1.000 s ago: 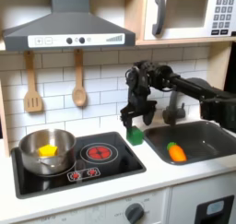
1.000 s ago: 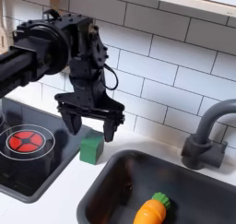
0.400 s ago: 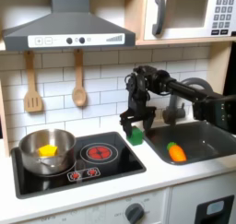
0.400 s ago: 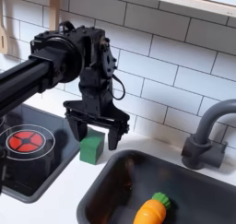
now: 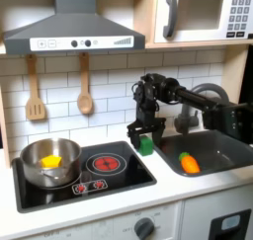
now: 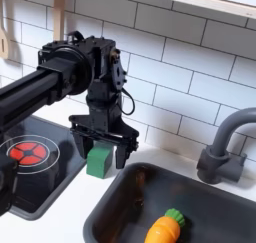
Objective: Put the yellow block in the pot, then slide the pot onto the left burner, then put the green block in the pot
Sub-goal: 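Put the green block in the pot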
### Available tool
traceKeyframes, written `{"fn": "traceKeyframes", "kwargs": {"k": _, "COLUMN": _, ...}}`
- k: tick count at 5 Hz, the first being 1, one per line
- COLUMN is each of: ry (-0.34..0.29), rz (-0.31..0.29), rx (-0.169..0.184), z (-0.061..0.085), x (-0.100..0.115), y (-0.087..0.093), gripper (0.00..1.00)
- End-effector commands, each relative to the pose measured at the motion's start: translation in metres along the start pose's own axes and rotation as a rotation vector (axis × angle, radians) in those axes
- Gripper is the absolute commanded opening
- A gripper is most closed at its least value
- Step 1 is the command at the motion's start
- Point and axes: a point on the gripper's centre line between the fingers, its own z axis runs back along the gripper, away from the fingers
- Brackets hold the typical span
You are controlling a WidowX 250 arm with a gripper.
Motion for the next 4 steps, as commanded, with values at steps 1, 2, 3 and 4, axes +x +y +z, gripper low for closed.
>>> {"fn": "traceKeyframes", "kwargs": {"k": 1, "ry": 0.015, "rz": -0.014, "rx": 0.014, "z": -0.0042, "x": -0.0034, "y": 0.0033, "gripper": 1.0}}
{"fn": "traceKeyframes", "kwargs": {"k": 2, "ry": 0.019, "rz": -0.019, "rx": 0.022, "z": -0.0046, "x": -0.0035, "y": 0.004, "gripper": 1.0}}
{"fn": "traceKeyframes", "kwargs": {"k": 3, "ry": 0.021, "rz": -0.017, "rx": 0.026, "z": -0.0055, "x": -0.004, "y": 0.005, "gripper": 1.0}}
{"fn": "traceKeyframes", "kwargs": {"k": 4, "ry": 0.03, "rz": -0.016, "rx": 0.02, "z": -0.0084, "x": -0.0061, "y": 0.0049, "gripper": 1.0}}
